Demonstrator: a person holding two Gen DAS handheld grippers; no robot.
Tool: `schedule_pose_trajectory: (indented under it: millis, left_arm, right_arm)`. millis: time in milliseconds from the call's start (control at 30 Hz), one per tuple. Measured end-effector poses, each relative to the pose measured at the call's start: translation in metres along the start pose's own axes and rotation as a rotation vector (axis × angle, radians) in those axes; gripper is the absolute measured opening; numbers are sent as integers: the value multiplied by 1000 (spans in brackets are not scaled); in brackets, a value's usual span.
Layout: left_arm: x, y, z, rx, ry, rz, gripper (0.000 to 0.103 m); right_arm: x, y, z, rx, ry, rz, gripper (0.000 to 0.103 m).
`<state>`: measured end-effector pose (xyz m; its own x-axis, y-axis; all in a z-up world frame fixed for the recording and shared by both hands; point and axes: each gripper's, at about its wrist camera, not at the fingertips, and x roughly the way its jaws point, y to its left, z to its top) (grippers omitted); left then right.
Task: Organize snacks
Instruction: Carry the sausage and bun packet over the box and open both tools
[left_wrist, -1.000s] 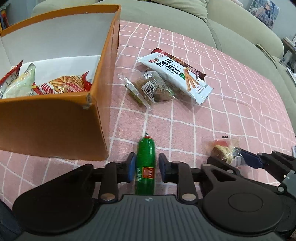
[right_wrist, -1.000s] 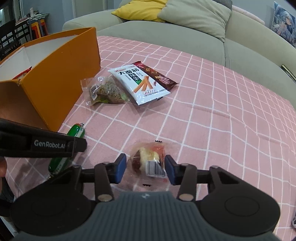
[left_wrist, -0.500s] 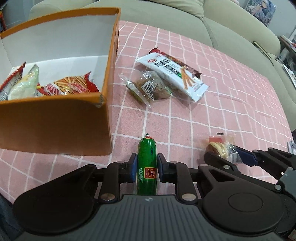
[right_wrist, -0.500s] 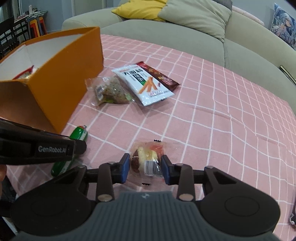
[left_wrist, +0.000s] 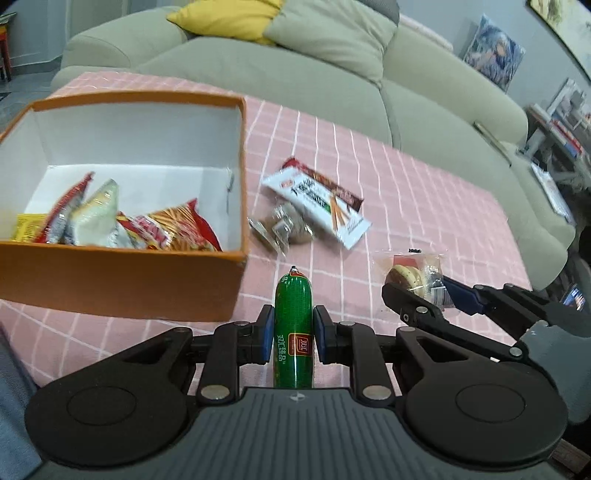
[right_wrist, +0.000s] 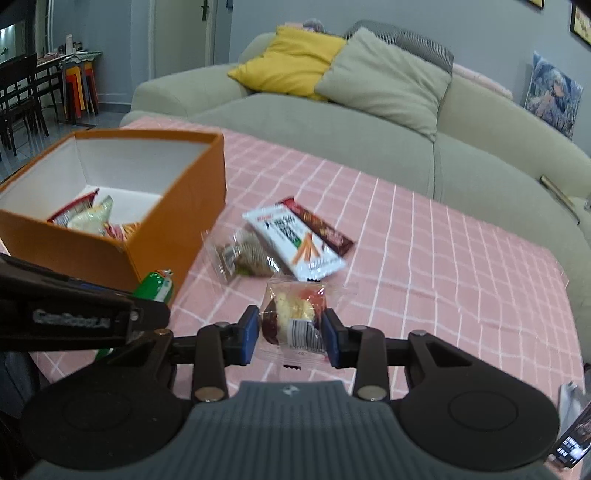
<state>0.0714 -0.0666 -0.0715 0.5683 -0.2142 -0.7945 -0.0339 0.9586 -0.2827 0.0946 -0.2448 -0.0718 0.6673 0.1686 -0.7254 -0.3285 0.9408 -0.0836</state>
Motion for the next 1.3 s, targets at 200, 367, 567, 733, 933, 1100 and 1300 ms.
schedule_pose_trajectory:
  millis: [200,367,567,733,933,1100,1300]
  left_arm:
    - [-34,16,12,-46,-87,4,24]
    - [-52,34,25,-80,-142,33,24]
    - [-61,63,43,-122,-164,74,24]
    - [-58,88,68,-125,-126,84,24]
    - [-62,116,95,-112,-134,138,24]
    - [-60,138,115,-117,-134,183,24]
    - [-39,163,134,-108,-74,231,24]
  right_arm:
    - [-19,15,18,-25,-56,38,34]
    - [-27,35,39,-54,-82,77,34]
    - [-28,58,66,-70,-111,127,35]
    - [-23,82,89,-125,-120,179,35]
    - [-8,111,115,-200,-111,204,35]
    - [10,134,135,-268,-90,226,35]
    - [44,158,152,-341,-40,226,35]
